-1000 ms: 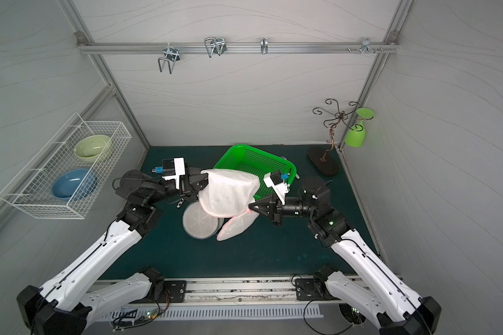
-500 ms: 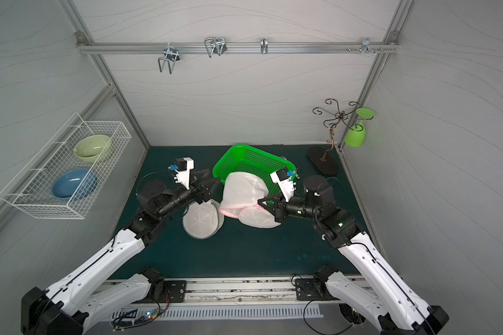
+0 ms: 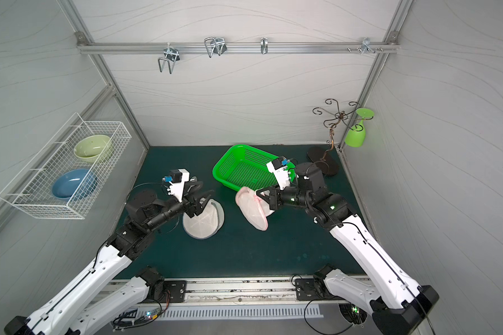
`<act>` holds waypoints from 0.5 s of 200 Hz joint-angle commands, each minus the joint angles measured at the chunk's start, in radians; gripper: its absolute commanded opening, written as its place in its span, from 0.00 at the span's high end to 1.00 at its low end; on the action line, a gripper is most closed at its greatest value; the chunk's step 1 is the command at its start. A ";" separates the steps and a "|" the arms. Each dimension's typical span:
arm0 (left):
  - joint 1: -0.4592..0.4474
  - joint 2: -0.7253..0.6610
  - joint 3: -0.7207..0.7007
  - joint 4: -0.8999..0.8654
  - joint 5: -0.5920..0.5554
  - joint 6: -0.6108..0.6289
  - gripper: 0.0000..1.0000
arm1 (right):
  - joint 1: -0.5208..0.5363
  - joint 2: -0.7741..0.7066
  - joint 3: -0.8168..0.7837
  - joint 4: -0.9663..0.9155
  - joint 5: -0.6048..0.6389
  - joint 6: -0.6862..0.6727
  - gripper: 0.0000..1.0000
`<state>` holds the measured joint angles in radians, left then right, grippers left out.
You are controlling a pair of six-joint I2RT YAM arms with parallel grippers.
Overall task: Turn the laundry bag inside out
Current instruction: Turn over the laundry bag.
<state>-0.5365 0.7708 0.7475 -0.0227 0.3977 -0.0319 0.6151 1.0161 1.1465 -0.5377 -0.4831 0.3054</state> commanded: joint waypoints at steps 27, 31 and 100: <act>-0.094 0.104 0.200 -0.174 0.254 0.423 0.24 | 0.007 -0.009 -0.014 0.081 -0.252 -0.097 1.00; -0.096 0.114 0.205 -0.170 0.266 0.424 0.24 | 0.008 -0.007 -0.016 0.088 -0.259 -0.098 1.00; -0.204 0.244 0.245 -0.169 0.219 0.408 0.41 | 0.044 0.016 -0.033 0.191 -0.248 -0.043 1.00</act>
<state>-0.7227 1.0027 0.9413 -0.2054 0.6292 0.3553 0.6376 1.0275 1.1221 -0.4122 -0.7033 0.2478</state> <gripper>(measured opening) 0.617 0.062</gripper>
